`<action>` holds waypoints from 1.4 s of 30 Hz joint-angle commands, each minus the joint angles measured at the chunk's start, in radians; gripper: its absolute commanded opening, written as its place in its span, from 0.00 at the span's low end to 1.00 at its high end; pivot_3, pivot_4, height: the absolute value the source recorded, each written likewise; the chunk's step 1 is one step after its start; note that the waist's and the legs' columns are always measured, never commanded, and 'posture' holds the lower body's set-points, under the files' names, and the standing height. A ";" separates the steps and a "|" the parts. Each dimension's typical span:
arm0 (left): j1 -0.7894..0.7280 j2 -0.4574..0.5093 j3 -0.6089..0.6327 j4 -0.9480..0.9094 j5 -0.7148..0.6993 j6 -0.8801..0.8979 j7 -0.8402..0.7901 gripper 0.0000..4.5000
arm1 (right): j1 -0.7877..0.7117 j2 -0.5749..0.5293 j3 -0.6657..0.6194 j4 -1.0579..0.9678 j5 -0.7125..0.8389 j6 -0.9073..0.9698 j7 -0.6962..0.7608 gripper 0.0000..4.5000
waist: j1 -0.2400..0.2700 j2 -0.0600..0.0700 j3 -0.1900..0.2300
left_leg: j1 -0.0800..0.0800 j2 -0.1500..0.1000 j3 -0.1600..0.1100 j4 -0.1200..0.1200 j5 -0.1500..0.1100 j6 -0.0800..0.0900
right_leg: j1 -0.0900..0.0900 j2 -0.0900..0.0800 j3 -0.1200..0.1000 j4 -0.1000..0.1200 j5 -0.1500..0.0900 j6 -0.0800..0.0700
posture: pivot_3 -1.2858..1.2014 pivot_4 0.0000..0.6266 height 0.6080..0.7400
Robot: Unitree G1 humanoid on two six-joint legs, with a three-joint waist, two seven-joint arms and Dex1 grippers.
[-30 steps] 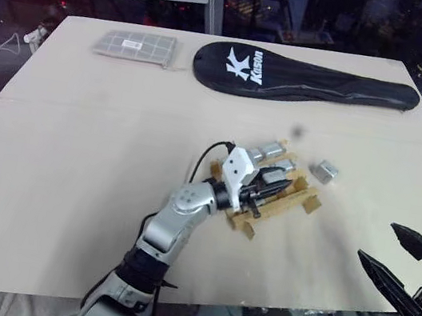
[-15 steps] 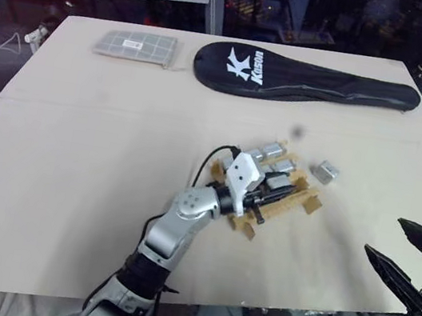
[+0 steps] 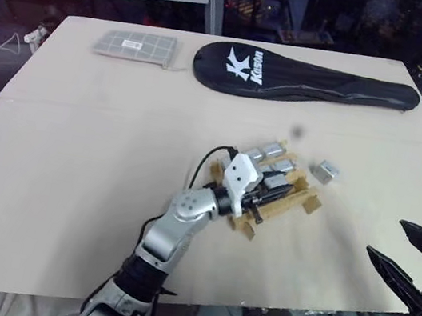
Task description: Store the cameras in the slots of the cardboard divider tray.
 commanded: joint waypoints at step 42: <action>0.102 0.862 0.710 -0.350 -0.606 0.358 -0.602 0.91 | -1.107 -0.252 0.830 0.675 -0.661 -0.281 0.483 1.00 | -0.025 -0.001 0.006 | -0.002 0.001 0.002 -0.001 0.000 0.000 | -0.006 0.001 0.000 0.001 0.000 0.000 | 0.52 0.24 1.00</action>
